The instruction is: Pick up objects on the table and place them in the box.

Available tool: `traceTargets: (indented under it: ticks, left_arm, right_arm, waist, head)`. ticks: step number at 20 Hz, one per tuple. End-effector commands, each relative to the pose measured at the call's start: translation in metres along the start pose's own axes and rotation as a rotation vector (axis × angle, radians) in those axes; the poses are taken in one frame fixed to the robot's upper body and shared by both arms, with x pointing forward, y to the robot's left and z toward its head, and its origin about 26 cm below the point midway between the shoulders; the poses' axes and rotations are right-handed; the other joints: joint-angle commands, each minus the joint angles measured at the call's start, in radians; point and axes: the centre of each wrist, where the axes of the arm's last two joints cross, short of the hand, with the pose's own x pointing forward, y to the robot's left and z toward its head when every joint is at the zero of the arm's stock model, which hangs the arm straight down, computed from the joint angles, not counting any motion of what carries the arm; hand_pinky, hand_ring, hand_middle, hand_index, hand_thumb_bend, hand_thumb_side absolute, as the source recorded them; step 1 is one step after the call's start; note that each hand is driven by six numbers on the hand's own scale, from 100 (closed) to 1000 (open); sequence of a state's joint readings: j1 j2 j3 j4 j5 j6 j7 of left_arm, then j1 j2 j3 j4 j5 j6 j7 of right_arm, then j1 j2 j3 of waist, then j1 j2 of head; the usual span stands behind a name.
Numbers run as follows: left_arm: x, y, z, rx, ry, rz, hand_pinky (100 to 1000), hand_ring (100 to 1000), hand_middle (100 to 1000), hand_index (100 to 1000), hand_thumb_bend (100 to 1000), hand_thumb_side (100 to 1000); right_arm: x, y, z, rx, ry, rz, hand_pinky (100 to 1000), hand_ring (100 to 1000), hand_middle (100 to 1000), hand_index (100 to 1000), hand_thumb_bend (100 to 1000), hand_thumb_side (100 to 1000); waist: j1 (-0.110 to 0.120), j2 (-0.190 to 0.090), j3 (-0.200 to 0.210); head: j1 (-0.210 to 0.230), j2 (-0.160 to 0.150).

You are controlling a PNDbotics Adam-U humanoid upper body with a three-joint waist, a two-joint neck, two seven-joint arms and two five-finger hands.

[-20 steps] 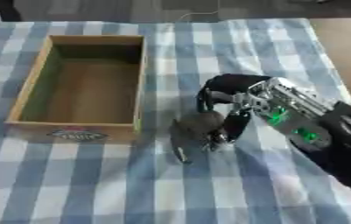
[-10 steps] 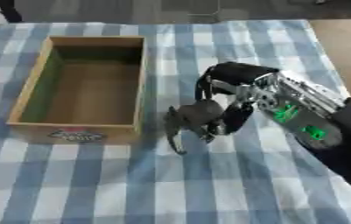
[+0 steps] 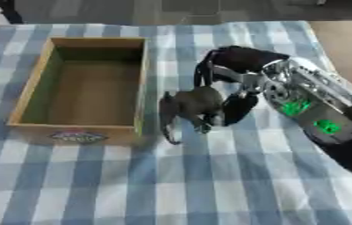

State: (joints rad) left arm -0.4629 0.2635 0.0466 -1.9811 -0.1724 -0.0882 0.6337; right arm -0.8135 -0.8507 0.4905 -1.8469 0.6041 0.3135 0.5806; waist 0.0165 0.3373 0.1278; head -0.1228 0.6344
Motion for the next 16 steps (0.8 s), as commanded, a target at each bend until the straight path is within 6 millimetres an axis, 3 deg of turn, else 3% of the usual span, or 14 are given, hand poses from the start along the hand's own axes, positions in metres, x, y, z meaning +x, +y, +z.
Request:
traceTargets:
  ticks: [1,9,16]
  left_arm:
    - [0.007,0.001,-0.006,-0.009,-0.035,0.005,823,825,777,748,100,611]
    - [0.006,0.001,-0.005,-0.016,-0.034,0.002,823,825,777,748,100,611]
    - [0.006,0.001,-0.005,-0.022,-0.032,0.003,823,825,777,748,100,611]
  right_arm:
    - [0.001,-0.023,0.008,-0.072,0.015,0.032,653,690,259,386,100,139]
    - [0.008,-0.049,-0.006,-0.105,0.002,0.041,658,688,256,382,100,144]
    - [0.015,-0.068,-0.03,-0.132,-0.005,0.057,664,688,254,380,100,148]
  waist:
    - [-0.002,-0.029,0.0]
    - [-0.009,-0.034,0.005]
    - [-0.014,-0.036,0.013]
  head:
    - [0.003,-0.002]
    - [0.0,0.003]
    - [-0.008,0.004]
